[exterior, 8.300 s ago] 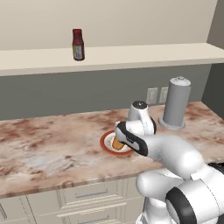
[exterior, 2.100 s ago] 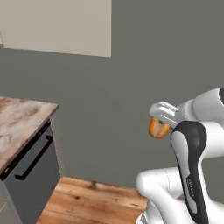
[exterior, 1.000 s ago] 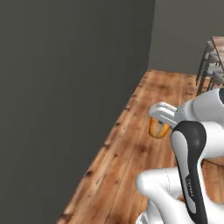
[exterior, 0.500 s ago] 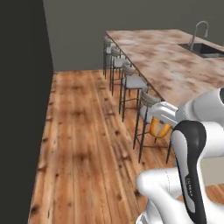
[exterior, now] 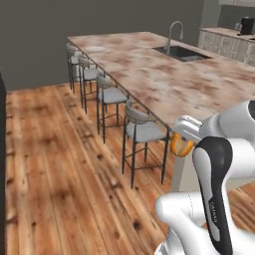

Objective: Move the hot dog bun to the plate on the dining table and place the condiment next to that plate. Then navigate to the fridge and take the sausage and place it on the plate as well.

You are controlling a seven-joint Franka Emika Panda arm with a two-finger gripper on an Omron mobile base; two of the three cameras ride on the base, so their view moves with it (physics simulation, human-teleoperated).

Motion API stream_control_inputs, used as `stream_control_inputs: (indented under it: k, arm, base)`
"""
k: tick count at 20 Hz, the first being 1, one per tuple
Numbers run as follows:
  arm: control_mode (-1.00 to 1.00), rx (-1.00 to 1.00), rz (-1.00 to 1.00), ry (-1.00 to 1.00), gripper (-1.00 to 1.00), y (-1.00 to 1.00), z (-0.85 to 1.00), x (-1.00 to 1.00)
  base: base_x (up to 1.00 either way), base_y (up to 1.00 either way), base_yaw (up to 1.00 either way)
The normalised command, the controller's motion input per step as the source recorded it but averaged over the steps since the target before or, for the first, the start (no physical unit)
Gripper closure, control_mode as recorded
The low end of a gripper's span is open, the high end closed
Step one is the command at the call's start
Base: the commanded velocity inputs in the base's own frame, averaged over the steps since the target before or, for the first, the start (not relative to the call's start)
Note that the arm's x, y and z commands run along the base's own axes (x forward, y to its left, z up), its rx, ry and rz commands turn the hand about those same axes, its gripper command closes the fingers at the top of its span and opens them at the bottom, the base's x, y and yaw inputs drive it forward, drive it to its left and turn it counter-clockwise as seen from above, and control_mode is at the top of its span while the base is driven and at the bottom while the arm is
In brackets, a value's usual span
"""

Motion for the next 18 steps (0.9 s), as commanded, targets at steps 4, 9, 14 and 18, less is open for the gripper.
stream_control_inputs:
  k: [4,9,14,18]
  arm:
    - [1.0,0.0,0.0,0.0,1.0,0.0,0.0,0.0]
    - [1.0,0.0,0.0,0.0,1.0,0.0,0.0,0.0]
    - [1.0,0.0,0.0,0.0,1.0,0.0,0.0,0.0]
    - [1.0,0.0,0.0,0.0,1.0,0.0,0.0,0.0]
  base:
    - [0.17,0.0,-0.34]
    - [0.24,-0.39,-0.28]
    - [0.12,-0.43,-0.31]
    - [0.07,-0.39,-0.31]
